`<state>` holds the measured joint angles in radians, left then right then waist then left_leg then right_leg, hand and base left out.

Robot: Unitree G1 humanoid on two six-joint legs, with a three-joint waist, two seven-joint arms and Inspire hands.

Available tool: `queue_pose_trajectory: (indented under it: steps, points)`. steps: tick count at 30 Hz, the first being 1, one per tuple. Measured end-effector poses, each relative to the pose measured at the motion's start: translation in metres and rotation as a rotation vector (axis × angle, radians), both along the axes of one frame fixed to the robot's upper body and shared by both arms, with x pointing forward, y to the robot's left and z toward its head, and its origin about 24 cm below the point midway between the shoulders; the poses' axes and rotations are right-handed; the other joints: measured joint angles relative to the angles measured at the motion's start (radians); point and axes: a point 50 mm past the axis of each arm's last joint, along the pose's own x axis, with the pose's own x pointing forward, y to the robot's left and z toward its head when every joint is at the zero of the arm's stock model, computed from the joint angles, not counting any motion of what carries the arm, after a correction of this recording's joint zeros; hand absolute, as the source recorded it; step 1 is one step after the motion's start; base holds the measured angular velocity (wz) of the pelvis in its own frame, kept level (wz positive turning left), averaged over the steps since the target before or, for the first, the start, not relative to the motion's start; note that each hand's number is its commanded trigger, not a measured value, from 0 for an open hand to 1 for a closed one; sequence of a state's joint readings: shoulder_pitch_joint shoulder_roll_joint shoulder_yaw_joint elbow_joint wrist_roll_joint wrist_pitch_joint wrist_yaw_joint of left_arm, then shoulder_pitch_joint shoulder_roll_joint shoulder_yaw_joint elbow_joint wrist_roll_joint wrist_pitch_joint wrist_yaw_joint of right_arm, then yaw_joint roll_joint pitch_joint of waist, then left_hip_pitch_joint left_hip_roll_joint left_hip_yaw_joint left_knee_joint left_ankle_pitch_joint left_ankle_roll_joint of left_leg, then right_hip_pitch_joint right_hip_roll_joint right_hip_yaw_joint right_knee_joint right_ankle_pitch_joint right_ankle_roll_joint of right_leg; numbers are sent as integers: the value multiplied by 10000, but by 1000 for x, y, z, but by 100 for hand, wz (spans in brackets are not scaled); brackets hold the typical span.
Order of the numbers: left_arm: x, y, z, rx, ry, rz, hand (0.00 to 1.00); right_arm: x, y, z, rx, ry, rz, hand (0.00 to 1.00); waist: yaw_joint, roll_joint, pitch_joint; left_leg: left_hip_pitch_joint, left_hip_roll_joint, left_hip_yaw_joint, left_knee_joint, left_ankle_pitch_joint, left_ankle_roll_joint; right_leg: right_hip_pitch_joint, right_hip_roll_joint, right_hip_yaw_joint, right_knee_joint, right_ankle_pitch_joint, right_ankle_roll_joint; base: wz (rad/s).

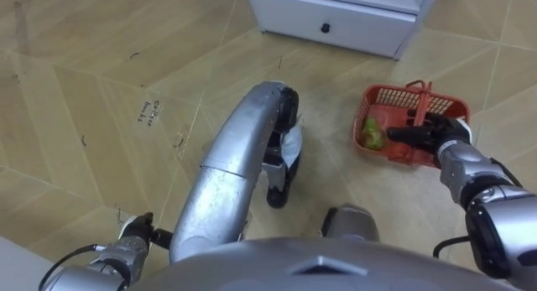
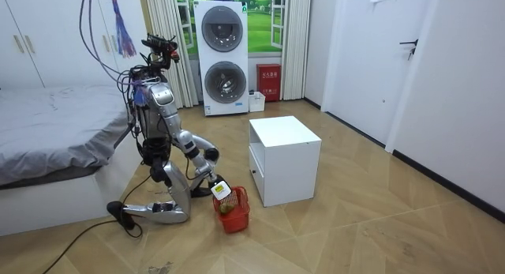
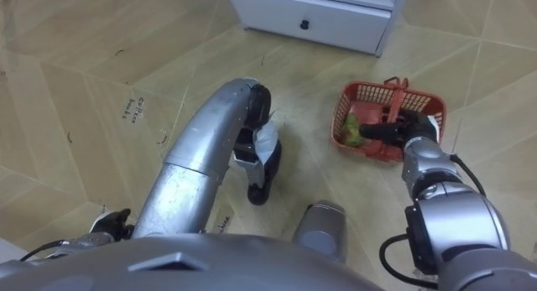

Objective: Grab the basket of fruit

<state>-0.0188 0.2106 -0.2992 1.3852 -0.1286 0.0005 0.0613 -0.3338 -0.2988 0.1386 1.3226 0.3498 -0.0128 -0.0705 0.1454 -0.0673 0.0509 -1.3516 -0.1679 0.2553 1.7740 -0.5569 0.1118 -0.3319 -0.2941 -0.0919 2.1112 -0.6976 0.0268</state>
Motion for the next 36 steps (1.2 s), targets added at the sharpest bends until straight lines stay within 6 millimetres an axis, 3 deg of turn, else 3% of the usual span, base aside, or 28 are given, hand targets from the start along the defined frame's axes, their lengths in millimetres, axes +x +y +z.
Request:
queue_pose_trajectory:
  steps: [14, 23, 28, 32, 34, 35, 36]
  points:
    - [4, 0, 1, -62, -90, 48, 0, 0, 3, -2, 495, -29, -91, 100, 10, -6, 38, -149, -6, -146, 102, 0, 0, 26, 177, -62, -7, 0, 1, 0]
    - [7, 3, 2, -75, -345, 646, 0, -6, 2, -4, 532, 13, -233, 100, -153, -304, 58, -101, -15, -144, 207, -14, 82, 178, 186, -45, -41, -3, -7, 0]
    - [17, 9, 5, 22, -625, 921, 0, 6, 0, 5, 333, -533, -28, 100, -344, -494, 40, -28, 21, -154, 305, -56, 204, 282, 271, 14, -33, -10, -19, -3]
    - [36, 21, 13, 225, -1199, 1343, 0, 23, 6, 16, 267, -1275, 375, 100, -537, -536, 29, -41, 188, -209, 393, -99, 382, 267, 561, 132, -168, -138, 111, -7]
    - [41, 23, 15, 257, -1429, 1360, 0, 28, 7, 20, 149, -1480, 599, 100, -705, -489, -25, 178, 321, -215, -24, -36, 548, 285, 1172, 506, -968, -365, 185, -2]
    - [40, 23, 15, 232, -1447, 1444, 0, 28, 8, 20, 149, -1481, 600, 100, -709, -474, -31, 325, 386, -209, -287, -17, 585, 267, 1312, 614, -1343, -362, 184, -18]
    - [36, 20, 13, 133, -1467, 1530, 0, 28, 8, 20, 175, -1451, 600, 100, -674, -396, -84, 735, 559, -224, -1026, 40, 641, 271, 1514, 775, -2437, -355, 176, -32]
